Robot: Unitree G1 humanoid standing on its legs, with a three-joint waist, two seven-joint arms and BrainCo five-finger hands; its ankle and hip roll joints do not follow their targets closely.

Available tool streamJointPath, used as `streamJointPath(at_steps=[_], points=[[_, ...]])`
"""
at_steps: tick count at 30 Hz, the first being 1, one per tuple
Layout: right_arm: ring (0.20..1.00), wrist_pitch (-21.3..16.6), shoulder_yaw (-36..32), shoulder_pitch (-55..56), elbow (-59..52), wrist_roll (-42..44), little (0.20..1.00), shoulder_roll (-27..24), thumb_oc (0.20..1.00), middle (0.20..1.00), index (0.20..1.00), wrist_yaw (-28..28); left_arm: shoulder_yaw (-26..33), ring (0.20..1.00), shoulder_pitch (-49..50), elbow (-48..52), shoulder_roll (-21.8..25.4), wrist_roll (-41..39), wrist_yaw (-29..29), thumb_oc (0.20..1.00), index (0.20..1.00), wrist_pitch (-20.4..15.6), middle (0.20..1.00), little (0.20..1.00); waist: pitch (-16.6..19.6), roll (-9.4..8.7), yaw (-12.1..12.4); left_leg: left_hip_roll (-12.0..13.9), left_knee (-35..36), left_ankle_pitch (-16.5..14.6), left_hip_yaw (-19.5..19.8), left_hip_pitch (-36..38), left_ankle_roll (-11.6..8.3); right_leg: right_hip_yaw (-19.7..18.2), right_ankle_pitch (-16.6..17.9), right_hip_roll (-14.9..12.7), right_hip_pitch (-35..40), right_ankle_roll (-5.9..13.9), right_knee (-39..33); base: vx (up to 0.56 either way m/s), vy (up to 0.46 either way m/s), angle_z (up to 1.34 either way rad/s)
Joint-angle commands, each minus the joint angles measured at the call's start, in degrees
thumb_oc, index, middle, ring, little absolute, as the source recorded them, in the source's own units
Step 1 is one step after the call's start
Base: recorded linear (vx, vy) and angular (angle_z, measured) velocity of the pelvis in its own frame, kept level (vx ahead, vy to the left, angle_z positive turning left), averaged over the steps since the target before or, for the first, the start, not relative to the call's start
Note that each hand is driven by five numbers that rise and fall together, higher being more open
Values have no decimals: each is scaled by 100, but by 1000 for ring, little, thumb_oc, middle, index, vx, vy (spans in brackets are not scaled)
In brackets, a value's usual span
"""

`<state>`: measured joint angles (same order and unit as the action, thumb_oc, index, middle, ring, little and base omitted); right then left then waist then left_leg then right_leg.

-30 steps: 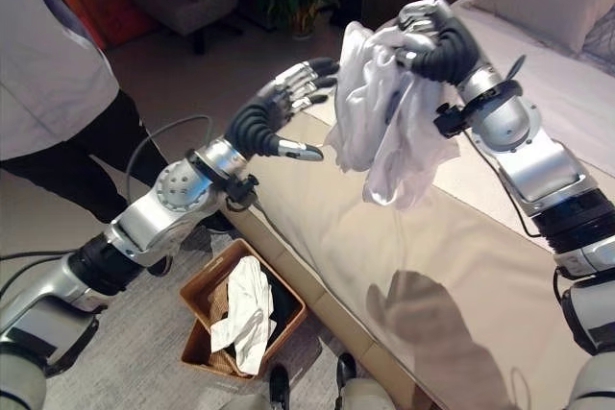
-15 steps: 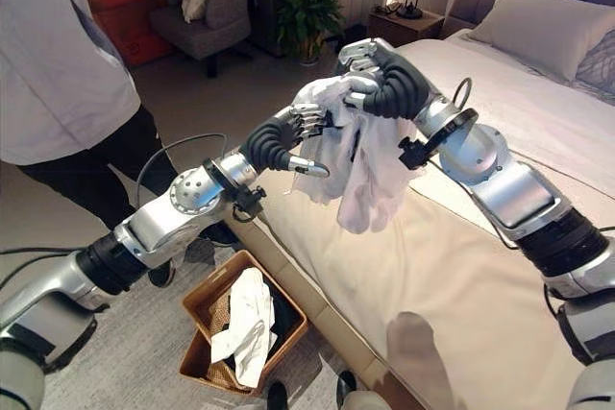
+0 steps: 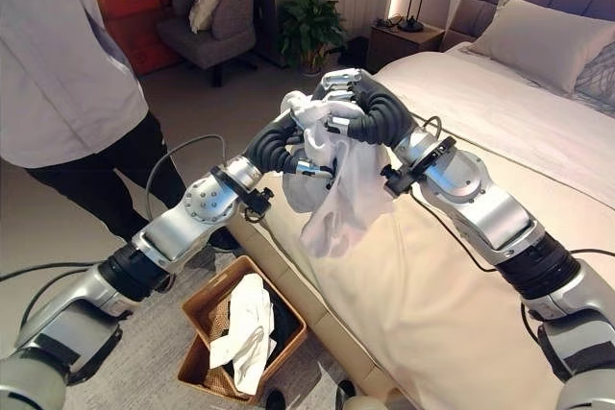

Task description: Pick up clothes into the bucket

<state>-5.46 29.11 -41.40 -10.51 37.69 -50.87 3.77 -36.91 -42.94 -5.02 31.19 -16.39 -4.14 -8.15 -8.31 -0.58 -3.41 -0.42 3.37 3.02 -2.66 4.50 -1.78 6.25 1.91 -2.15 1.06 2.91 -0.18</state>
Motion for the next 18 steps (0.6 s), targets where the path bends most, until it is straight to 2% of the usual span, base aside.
streamJointPath(at_steps=[1, 5, 18], points=[[200, -517, -482, -274, -903, 331, 200, 445, 200, 200, 200, 101, 26, 1000, -285, -486, -347, 368, -112, 1000, 1000, -96, 1000, 1000, 287, -440, 93, 2, -533, -683, 66, -84, 13, 60, 144, -728, 32, 731, 85, -34, 6, -12], [200, -523, -778, -135, -774, 51, 200, 429, 200, 200, 200, -111, 181, 1000, -25, -347, -398, 201, -67, 1000, 1000, -105, 1000, 1000, 332, -453, 76, -10, -502, -619, 87, -109, 18, 77, 172, -744, 14, 722, 78, -15, 2, -3], [200, -374, -1819, 476, 152, -1006, 200, 322, 200, 200, 200, -876, 1058, 1000, 944, 835, 77, -237, -64, 1000, 1000, -164, 1000, 1000, 383, -508, 206, 15, -460, -601, 225, -89, -28, 289, 140, -741, 147, 687, 16, 2, -5, 4]])
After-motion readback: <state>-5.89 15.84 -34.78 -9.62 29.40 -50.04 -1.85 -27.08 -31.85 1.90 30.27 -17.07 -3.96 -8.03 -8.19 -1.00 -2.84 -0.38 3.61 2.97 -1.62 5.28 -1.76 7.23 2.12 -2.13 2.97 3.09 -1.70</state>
